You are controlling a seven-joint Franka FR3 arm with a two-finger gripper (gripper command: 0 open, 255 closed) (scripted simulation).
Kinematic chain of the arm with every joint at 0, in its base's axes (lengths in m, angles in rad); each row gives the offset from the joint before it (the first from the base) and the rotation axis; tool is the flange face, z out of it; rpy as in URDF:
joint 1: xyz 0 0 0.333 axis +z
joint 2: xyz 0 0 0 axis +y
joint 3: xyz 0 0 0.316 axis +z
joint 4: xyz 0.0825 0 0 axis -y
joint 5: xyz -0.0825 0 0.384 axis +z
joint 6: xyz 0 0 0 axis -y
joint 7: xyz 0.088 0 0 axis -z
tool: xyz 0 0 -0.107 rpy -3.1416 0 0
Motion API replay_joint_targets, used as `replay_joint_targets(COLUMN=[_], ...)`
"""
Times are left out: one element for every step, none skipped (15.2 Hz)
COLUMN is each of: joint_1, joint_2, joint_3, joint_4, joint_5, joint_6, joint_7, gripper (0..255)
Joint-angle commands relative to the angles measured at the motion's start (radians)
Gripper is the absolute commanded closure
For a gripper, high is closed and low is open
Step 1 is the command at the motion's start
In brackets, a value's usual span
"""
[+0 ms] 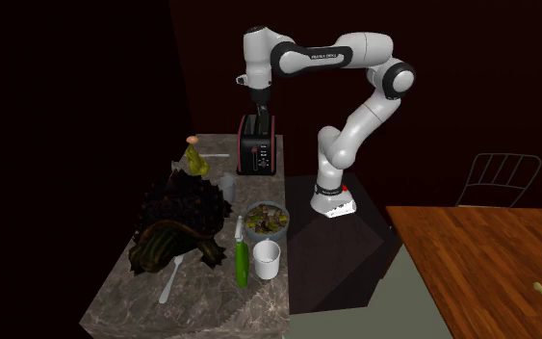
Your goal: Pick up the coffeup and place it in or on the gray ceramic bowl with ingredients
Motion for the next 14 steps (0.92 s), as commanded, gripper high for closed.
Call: replay_joint_targets(joint_1=[0.000,0.009,0.018,0.026,0.034,0.042,0.050,0.057,0.064,0.071,0.077,0.084,0.090,0.095], joint_2=[0.000,0.026,0.053,0.081,0.109,0.138,0.168,0.198,0.229,0.260,0.292,0.324,0.357,0.390], joint_3=[0.000,0.005,0.010,0.014,0.020,0.025,0.031,0.036,0.042,0.049,0.055,0.061,0.068,0.075], joint_4=[0.000,-0.007,-0.014,-0.019,-0.024,-0.027,-0.030,-0.032,-0.032,-0.032,-0.031,-0.030,-0.027,-0.023], joint_5=[0.000,-0.006,-0.012,-0.018,-0.025,-0.031,-0.038,-0.046,-0.053,-0.061,-0.069,-0.078,-0.088,-0.098], joint_6=[0.000,0.029,0.058,0.086,0.115,0.143,0.170,0.198,0.225,0.252,0.278,0.303,0.329,0.353], joint_7=[0.000,-0.013,-0.025,-0.037,-0.048,-0.060,-0.070,-0.081,-0.091,-0.100,-0.109,-0.117,-0.124,-0.132], gripper=[0,0,0,0,0,0,0,0,0,0,0,0,0,0])
